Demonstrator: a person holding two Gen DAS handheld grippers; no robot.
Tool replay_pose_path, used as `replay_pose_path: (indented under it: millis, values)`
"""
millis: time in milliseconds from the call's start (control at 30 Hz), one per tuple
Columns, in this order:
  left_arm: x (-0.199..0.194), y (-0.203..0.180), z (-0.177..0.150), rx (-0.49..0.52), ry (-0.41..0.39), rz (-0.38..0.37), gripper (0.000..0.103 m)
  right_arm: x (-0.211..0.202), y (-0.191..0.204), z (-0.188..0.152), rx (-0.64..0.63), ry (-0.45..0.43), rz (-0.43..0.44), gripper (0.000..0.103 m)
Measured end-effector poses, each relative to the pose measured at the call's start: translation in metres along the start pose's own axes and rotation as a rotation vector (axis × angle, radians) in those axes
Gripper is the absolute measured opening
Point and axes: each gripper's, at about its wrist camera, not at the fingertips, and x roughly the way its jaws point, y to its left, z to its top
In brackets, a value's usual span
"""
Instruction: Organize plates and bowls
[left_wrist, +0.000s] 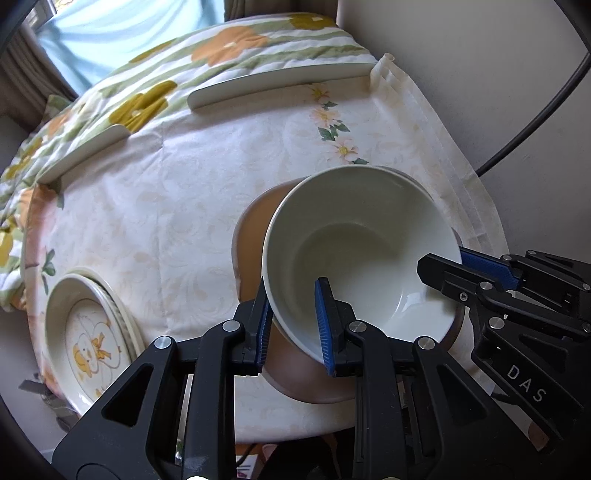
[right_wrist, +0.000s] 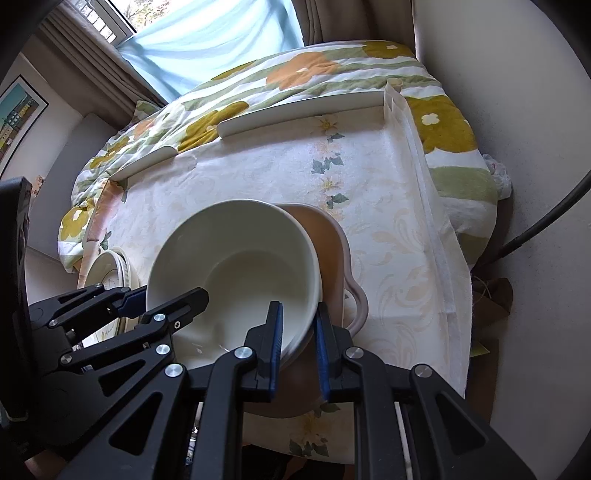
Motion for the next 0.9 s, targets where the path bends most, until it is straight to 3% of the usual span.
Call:
replay_pose_path:
  millis: [433,533,600,633,667,700,767,800,833,900]
  values:
    - [-0.011,0.008,-0.001,-0.031,-0.034,-0.013,0.019,-0.004,0.000,-0.001,-0.002,-0.007,0.016,0.015]
    - [-0.029,0.017,0.001,-0.043,-0.090,-0.023,0.020,-0.010,-0.001,-0.001,-0.001,-0.024,0.037,0.016]
    - [-0.053,0.029,0.001,-0.069,-0.180,-0.030,0.020,-0.019,-0.004,0.002,-0.005,-0.056,0.062,0.016]
    - [-0.063,0.033,0.001,-0.076,-0.220,-0.037,0.023,-0.025,-0.004,0.003,-0.008,-0.073,0.072,0.016]
    - [-0.076,0.040,0.002,-0.083,-0.265,-0.043,0.031,-0.034,-0.005,0.005,-0.015,-0.095,0.082,0.025]
    - [-0.085,0.045,0.002,-0.086,-0.289,-0.043,0.039,-0.041,-0.005,0.006,-0.021,-0.118,0.090,0.041]
    - [-0.104,0.055,0.003,-0.100,-0.357,-0.026,0.097,-0.057,-0.006,0.008,-0.032,-0.160,0.111,0.067]
    - [-0.112,0.059,0.002,-0.107,-0.394,0.001,0.103,-0.064,-0.006,0.009,-0.036,-0.179,0.120,0.070]
    - [-0.120,0.062,0.000,-0.104,-0.438,0.028,0.103,-0.072,-0.006,0.010,-0.042,-0.195,0.115,0.070]
    - [-0.122,0.063,0.002,-0.042,-0.411,0.037,0.103,-0.084,-0.005,0.011,-0.061,-0.214,0.085,0.070]
